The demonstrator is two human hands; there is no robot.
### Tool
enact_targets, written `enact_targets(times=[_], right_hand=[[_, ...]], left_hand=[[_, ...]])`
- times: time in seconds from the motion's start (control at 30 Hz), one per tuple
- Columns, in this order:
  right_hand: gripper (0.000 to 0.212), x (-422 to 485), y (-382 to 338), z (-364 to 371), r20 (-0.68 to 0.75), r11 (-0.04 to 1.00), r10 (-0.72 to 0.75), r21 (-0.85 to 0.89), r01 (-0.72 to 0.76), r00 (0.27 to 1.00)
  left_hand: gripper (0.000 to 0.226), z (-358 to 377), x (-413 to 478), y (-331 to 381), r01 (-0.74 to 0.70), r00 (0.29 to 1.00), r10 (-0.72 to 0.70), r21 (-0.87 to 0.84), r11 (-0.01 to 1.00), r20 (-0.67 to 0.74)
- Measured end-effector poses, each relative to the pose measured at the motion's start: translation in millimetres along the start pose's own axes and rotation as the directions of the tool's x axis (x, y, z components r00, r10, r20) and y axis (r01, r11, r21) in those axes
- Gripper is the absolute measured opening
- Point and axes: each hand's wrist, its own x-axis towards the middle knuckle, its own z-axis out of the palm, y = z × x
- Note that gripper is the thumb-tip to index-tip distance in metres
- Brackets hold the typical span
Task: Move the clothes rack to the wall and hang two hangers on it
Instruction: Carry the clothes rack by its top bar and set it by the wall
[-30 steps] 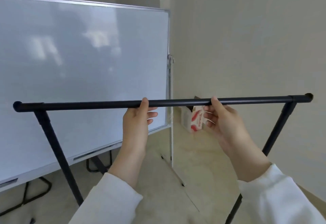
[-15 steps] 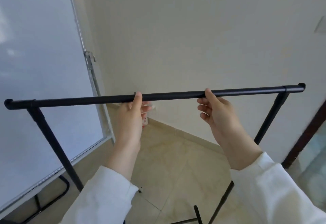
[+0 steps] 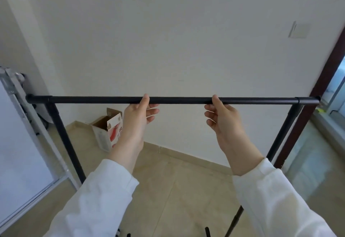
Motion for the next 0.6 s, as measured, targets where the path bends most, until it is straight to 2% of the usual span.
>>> enact_targets(times=[0.33, 0.6], right_hand=[[0.023, 94.6, -13.8, -28.6, -0.093, 1.000, -0.022, -0.011, 0.021, 0.995], [0.022, 156.1, -21.5, -48.9, -0.245, 0.998, -0.055, -0.014, 0.053, 0.968]], left_hand=[[0.021, 84.1, 73.7, -19.8, 0.037, 0.991, -0.035, -0.016, 0.999, 0.126], [0.022, 149.2, 134.4, -39.5, 0.049, 0.961, -0.038, -0.034, 0.998, 0.275]])
